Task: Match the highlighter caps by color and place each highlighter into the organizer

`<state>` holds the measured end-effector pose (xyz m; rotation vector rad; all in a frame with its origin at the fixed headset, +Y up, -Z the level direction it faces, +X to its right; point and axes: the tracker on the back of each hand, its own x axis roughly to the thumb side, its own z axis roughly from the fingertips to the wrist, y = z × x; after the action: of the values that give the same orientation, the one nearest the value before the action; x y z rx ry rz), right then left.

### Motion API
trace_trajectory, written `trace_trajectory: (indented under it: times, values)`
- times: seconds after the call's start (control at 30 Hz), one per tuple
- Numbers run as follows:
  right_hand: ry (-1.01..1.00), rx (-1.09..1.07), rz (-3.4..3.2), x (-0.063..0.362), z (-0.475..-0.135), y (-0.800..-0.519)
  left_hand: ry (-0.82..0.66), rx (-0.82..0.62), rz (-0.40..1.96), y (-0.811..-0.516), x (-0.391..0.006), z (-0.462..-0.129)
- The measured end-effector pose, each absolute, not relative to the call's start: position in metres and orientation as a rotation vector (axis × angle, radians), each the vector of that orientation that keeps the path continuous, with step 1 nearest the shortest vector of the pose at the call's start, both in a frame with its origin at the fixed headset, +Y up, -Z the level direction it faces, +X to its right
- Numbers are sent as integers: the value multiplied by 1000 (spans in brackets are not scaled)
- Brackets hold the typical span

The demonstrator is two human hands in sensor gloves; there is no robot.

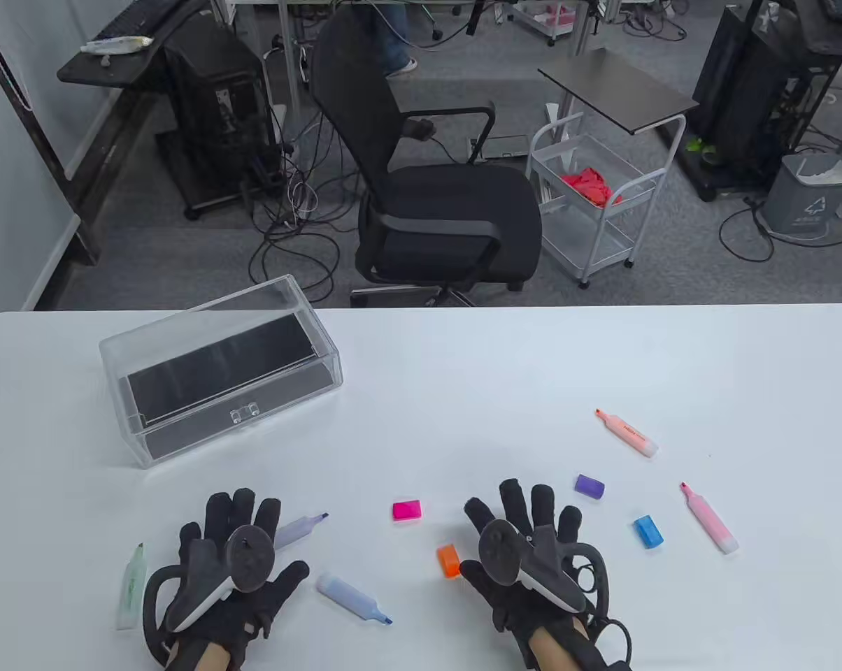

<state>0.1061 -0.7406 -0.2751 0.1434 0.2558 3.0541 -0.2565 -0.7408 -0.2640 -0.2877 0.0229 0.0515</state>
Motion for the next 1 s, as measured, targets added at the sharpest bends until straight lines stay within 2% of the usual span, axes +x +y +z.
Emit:
trace_trajectory:
  times: [0.33, 0.53, 0.63, 0.73, 0.83, 1.0]
  values:
    - [250, 141, 3042, 104, -273, -738, 35, -255, 104, -734, -262, -263]
    - [226, 112, 3019, 105, -271, -733, 77, -73, 293, -719, -280, -263]
    - [200, 117, 3012, 105, -271, -730, 130, 11, 470, -711, -294, -269]
    - [202, 121, 3022, 105, -271, -730, 194, 13, 609, -707, -305, -282]
    - [210, 118, 3029, 106, -271, -730, 265, -14, 627, -702, -316, -298]
    - [200, 90, 3027, 109, -270, -729, 402, -78, 789, -707, -333, -331]
